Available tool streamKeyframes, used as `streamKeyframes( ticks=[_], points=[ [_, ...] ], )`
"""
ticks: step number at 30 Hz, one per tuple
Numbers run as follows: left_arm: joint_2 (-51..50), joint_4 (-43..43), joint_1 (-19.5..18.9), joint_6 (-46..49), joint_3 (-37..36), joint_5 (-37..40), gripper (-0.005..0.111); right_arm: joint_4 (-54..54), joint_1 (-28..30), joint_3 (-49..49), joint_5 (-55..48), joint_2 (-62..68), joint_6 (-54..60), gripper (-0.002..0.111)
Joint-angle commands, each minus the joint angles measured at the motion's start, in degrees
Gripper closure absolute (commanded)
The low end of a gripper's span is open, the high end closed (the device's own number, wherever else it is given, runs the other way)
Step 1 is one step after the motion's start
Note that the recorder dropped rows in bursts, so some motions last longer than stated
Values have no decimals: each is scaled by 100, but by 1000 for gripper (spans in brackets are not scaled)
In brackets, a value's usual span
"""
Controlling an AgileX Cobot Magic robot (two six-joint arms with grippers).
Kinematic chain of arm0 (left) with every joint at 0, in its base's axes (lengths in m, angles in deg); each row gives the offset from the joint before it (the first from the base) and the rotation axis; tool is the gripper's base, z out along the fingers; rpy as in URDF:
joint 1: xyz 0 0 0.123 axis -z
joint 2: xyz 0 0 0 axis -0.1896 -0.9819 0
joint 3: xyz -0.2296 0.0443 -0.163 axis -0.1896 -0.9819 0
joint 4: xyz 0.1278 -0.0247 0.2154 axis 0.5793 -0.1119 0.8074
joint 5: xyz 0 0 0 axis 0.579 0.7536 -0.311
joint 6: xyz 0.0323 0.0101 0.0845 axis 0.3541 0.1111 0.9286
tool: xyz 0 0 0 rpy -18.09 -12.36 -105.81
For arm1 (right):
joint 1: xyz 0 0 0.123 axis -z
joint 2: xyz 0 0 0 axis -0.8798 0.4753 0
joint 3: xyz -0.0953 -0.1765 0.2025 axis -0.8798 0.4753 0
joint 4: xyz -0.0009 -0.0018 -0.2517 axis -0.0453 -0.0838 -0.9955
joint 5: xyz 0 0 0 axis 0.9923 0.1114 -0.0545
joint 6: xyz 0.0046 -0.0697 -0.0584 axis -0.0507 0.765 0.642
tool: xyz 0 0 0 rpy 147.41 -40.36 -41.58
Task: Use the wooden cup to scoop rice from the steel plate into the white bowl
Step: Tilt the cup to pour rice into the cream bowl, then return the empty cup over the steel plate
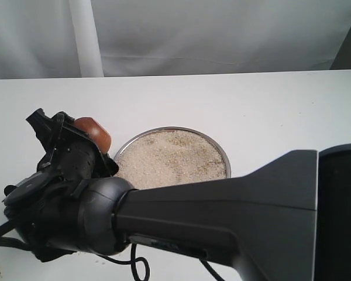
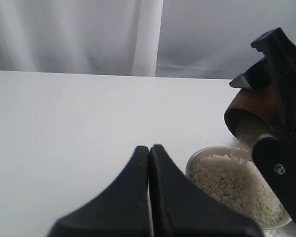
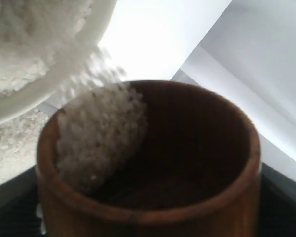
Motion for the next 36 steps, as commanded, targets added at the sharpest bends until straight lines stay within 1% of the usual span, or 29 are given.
streamKeyframes(
  ticks=[1, 4, 10, 24, 29, 32, 36],
  points=[
    [17, -28, 24, -9, 16, -24, 107, -181, -47, -65, -172, -18, 23, 108],
    [17, -28, 24, -9, 16, -24, 107, -323, -84, -65, -188, -18, 34, 108],
    [17, -28, 24, -9, 16, -24, 107, -417, -93, -65, -349, -18, 457, 108],
    [17, -28, 24, -23, 16, -24, 107, -943, -171, -65, -385, -18, 736, 108],
    [17, -28, 24, -23, 16, -24, 107, -927, -171, -65, -459, -18, 706, 108],
    [17, -28, 24, -23, 16, -24, 107, -750, -171, -65, -508, -18, 202, 108],
    [17, -28, 24, -8, 16, -24, 107, -120, -145, -65, -508, -129, -1180, 108]
  ],
)
